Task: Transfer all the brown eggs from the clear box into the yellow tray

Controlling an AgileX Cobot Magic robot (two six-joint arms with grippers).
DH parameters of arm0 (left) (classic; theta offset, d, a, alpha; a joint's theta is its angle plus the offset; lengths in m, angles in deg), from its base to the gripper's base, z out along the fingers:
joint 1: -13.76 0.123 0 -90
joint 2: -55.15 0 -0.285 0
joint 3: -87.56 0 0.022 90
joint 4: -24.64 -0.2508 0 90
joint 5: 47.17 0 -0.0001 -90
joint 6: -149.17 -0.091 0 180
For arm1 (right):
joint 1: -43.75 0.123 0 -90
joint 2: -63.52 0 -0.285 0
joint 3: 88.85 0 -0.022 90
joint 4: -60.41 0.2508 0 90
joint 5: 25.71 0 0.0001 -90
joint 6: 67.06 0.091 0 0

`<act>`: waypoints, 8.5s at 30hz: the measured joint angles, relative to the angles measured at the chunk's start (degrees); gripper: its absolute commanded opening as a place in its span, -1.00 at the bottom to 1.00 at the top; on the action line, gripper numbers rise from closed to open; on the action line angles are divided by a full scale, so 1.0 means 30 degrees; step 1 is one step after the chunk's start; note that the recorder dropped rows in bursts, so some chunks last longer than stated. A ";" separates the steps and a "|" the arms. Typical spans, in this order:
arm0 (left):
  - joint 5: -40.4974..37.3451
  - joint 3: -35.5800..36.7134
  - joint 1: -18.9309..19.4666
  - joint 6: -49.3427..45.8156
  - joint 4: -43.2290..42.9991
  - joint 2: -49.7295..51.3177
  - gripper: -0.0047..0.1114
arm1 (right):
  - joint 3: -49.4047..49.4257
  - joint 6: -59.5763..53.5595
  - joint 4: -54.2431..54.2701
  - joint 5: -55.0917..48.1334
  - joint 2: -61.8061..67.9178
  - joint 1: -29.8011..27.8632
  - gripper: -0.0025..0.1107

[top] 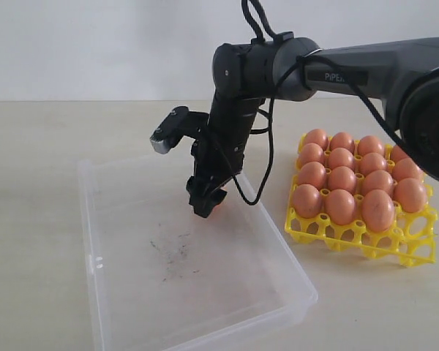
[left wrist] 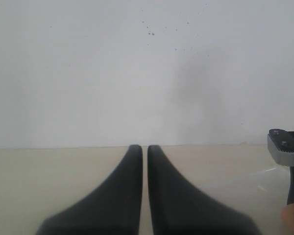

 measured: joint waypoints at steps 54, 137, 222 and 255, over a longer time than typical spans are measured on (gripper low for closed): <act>0.0000 0.0000 0.0000 0.0000 0.0000 0.0000 -0.85 | -0.0150 0.6821 -0.4514 0.5465 0.0754 0.2284 -0.94; 0.0000 0.0000 0.0000 0.0000 0.0000 0.0000 -0.85 | 3.0678 1.5189 1.1848 3.7803 -1.2980 -0.1425 -0.96; 0.0000 0.0000 0.0000 0.0000 0.0000 0.0000 -0.85 | 2.8357 0.1243 0.4789 2.9682 -2.2315 -0.4945 0.07; 0.0000 0.0000 0.0000 0.0000 0.0000 0.0000 -0.85 | 2.5147 2.2646 -1.5292 4.2390 -3.0223 -0.4945 -0.96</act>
